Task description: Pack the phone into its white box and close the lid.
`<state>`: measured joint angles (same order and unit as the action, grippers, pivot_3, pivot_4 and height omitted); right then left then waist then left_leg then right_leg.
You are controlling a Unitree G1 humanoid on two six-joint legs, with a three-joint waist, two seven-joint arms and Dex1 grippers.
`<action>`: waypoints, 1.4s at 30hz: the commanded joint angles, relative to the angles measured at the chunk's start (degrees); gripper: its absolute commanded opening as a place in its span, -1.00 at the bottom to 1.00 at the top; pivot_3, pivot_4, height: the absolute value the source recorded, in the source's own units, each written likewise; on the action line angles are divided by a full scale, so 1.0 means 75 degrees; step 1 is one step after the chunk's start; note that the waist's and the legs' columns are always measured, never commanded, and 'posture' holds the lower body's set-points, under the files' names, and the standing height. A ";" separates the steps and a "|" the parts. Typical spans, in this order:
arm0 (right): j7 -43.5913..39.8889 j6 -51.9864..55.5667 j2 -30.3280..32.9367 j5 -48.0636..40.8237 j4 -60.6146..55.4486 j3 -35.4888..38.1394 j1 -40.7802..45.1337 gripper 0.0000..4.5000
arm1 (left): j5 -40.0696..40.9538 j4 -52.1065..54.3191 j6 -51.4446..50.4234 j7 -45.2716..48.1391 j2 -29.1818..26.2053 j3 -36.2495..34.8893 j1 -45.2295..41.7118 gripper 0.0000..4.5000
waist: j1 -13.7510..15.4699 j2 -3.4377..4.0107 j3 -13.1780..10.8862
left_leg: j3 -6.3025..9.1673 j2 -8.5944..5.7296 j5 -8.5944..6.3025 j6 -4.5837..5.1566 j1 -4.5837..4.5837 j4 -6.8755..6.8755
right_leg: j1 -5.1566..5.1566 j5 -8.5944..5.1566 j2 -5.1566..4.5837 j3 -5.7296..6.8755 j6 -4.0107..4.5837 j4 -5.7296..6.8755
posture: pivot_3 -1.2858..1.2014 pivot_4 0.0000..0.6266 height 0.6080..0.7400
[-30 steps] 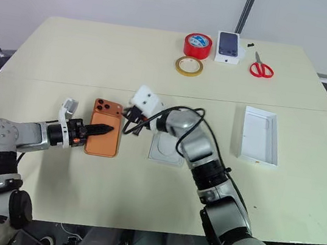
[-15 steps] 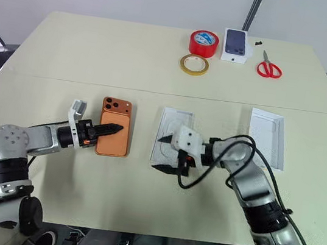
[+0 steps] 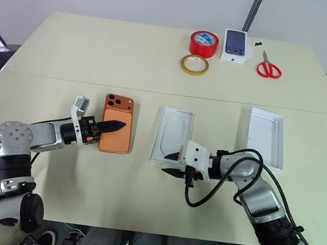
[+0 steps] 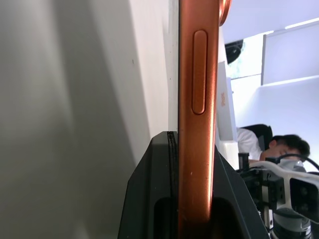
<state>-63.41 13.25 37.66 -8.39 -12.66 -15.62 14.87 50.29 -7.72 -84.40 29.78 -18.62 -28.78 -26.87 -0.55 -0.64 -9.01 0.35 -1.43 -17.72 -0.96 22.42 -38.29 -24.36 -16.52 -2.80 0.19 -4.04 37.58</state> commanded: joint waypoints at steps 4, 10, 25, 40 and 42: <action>0.0027 -0.0199 0.0011 0.0105 0.0008 -0.0051 0.0074 -0.41 | 0.0272 0.0134 0.0050 0.0063 -0.0073 -0.0029 -0.0169 -1.00 | -0.0002 -0.0001 -0.0001 | 0.0000 0.0000 0.0000 0.0000 0.0000 -0.0001 | 0.0000 0.0000 0.0001 0.0000 0.0000 0.0003 | 0.03 -0.52 1.00; 0.0003 -0.0584 0.0142 0.0550 0.0197 -0.0284 0.0080 -0.98 | 0.0287 0.0209 0.0021 -0.0037 0.0026 0.0024 -0.0210 -1.00 | -0.0001 -0.0002 0.0000 | 0.0000 0.0000 0.0001 -0.0002 -0.0002 -0.0011 | 0.0001 0.0000 0.0002 0.0000 0.0000 0.0016 | 0.03 -0.52 1.00; 0.0592 -0.0549 -0.1000 0.0849 0.0491 -0.0709 0.0959 -0.98 | 0.1215 -0.0123 -0.0290 -0.1430 0.1008 -0.1289 -0.1709 -1.00 | -0.0009 -0.0024 -0.0014 | 0.0004 0.0001 -0.0004 0.0006 0.0003 -0.0099 | 0.0007 0.0001 0.0006 0.0001 -0.0001 0.0076 | 0.03 -0.52 1.00; 0.0292 0.1408 -0.0012 -0.1130 -0.0931 0.1208 0.0811 0.79 | 0.0881 0.0175 0.0422 -0.1226 0.1206 0.0338 -0.1110 -1.00 | 0.0036 -0.0025 -0.0015 | 0.0004 0.0001 -0.0006 0.0009 0.0009 -0.0108 | 0.0011 0.0001 0.0007 0.0001 -0.0001 0.0069 | 0.03 -0.52 1.00; 0.0514 0.0958 0.0220 -0.0855 -0.0522 0.1549 0.0661 0.79 | 0.0845 0.0072 0.0569 -0.1187 0.1266 0.0525 -0.1109 -1.00 | 0.0034 -0.0025 -0.0015 | 0.0004 0.0002 -0.0006 0.0010 0.0009 -0.0107 | 0.0011 0.0001 0.0007 0.0000 -0.0001 0.0068 | 0.03 -0.52 1.00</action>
<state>-60.43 22.13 38.90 -14.72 -16.92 -5.90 20.39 56.03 -8.16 -81.40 19.27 -9.33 -25.43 -34.21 -0.29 -0.83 -9.12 0.38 -1.42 -17.77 -0.88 22.48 -39.09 -24.27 -16.51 -2.74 0.19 -4.05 38.09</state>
